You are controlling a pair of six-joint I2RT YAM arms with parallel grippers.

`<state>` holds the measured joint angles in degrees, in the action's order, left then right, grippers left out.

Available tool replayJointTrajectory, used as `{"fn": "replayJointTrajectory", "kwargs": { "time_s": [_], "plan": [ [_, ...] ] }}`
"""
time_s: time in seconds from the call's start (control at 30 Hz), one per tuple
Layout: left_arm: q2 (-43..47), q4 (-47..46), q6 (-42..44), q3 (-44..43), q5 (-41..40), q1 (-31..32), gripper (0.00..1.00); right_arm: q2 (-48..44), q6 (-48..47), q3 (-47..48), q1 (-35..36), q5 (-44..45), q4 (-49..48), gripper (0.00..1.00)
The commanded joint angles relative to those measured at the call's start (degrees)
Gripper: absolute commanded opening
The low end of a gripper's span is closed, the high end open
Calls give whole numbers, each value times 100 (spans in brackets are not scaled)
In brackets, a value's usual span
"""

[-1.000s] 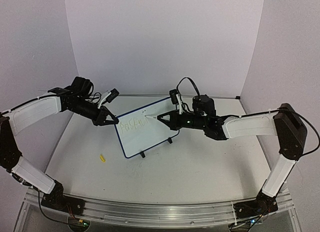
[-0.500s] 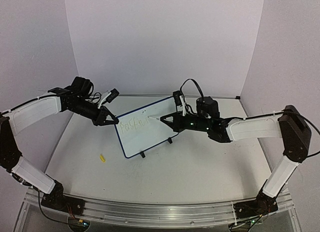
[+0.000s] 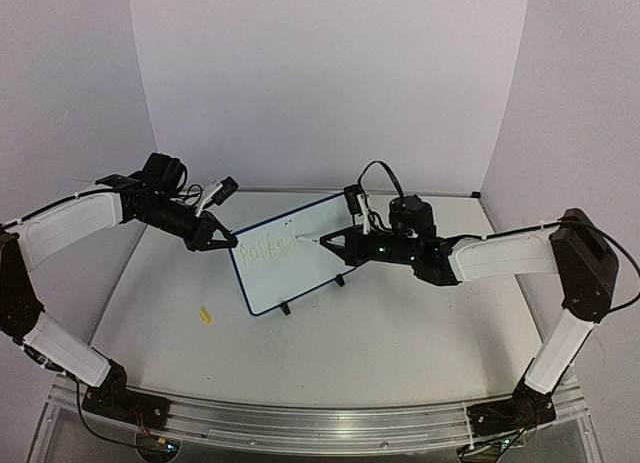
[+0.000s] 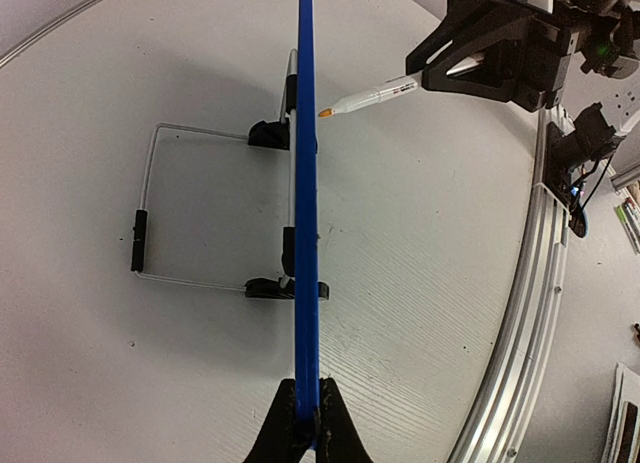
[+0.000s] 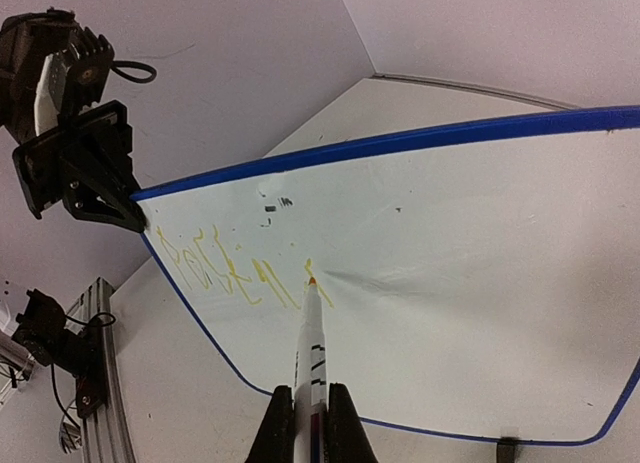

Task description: Write a sentence on the whiteboard

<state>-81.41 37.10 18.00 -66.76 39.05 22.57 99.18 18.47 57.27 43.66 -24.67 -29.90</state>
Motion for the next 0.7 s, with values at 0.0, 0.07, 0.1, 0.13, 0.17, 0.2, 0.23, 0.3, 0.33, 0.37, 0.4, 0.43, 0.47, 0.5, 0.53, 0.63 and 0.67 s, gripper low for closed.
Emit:
{"fn": "replayJointTrajectory", "kwargs": {
  "time_s": [0.0, 0.07, 0.1, 0.13, 0.17, 0.2, 0.23, 0.3, 0.33, 0.37, 0.4, 0.43, 0.47, 0.5, 0.53, 0.63, 0.67],
  "plan": [
    [-44, 186, -22, -206, 59, 47, 0, 124, -63, 269, -14, 94, -158, 0],
    [-50, 185, -16, -207, 59, 46, 0, 142, -71, 296, -15, 101, -158, 0],
    [-51, 184, -20, -208, 60, 49, 0, 150, -78, 310, -14, 106, -160, 0],
    [-53, 183, -23, -207, 60, 49, 0, 163, -80, 327, -15, 114, -159, 0],
    [-57, 183, -21, -206, 59, 47, 0, 176, -81, 338, -15, 125, -161, 0],
    [-59, 183, -19, -206, 60, 46, 0, 190, -81, 348, -15, 138, -160, 0],
    [-60, 183, -19, -206, 62, 46, 0, 206, -79, 355, -15, 156, -155, 0],
    [-60, 183, -19, -207, 65, 46, 0, 216, -64, 361, -15, 228, -132, 0],
    [-60, 183, -19, -208, 62, 46, 0, 209, -60, 350, -15, 269, -126, 0],
    [-57, 183, -20, -210, 59, 48, 0, 192, -56, 334, -14, 328, -117, 0],
    [-51, 183, -19, -210, 59, 51, 0, 170, -54, 317, -14, 403, -106, 0],
    [-51, 183, -17, -206, 59, 52, 0, 143, -54, 295, -16, 461, -95, 0],
    [-51, 183, -20, -206, 59, 47, 0, 116, -54, 271, -21, 522, -90, 0],
    [-51, 181, -19, -210, 59, 47, 0, 68, -56, 236, -23, 584, -88, 0],
    [-53, 183, -21, -207, 61, 48, 0, 36, -50, 209, -24, 658, -86, 0],
    [-47, 184, -19, -206, 59, 48, 0, -93, -50, 118, -23, 827, -99, 0],
    [-45, 184, -21, -206, 61, 46, 0, -119, -46, 105, -23, 868, -96, 0]
  ]
}}
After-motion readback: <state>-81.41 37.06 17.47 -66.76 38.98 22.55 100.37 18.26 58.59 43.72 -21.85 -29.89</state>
